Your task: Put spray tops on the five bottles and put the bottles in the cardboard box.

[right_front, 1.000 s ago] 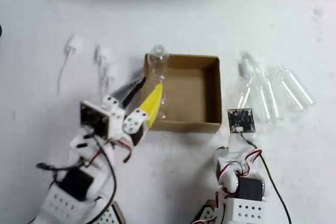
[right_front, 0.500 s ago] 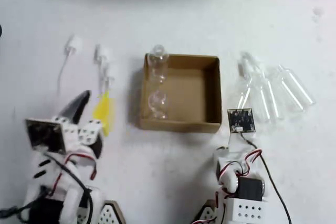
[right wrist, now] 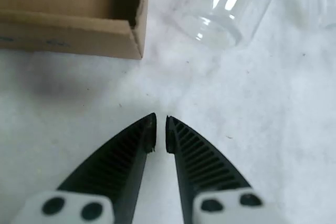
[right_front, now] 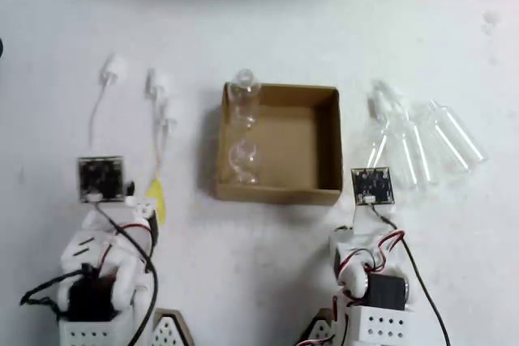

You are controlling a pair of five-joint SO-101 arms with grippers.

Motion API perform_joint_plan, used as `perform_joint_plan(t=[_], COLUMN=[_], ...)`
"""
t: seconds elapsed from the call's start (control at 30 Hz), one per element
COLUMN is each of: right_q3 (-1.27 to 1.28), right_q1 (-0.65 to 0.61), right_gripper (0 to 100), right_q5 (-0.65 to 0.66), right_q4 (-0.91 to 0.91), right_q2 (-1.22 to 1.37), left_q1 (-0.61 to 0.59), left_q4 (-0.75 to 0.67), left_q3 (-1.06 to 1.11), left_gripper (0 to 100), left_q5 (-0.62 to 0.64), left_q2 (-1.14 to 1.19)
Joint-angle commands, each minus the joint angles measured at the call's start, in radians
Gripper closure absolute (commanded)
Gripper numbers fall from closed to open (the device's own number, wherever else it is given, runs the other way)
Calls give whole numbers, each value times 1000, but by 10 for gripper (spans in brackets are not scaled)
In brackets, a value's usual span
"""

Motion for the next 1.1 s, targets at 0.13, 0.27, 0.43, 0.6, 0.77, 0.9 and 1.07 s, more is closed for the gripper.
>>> perform_joint_plan(t=[0.13,0.27,0.43,0.6,0.77,0.9,1.07], right_q3=[-5,-2,-2,9,5,-160,-551], right_q1=[13,15,133,354,363,352,234], right_gripper=[982,981,981,981,982,982,982], right_q5=[-2,0,0,84,187,186,189], right_q4=[-282,-455,-667,-849,-946,-809,-526], right_q2=[-7,-7,-7,-2,-7,19,259], left_q1=[-5,-4,54,59,59,59,62], left_q4=[-68,-69,-170,-199,-201,-201,-192], left_q3=[92,100,192,204,204,204,204], left_gripper=[872,872,872,872,872,872,872], left_q5=[-146,-146,-153,-153,-153,-153,-155], left_q2=[-4,-4,-4,-4,-4,-4,-2])
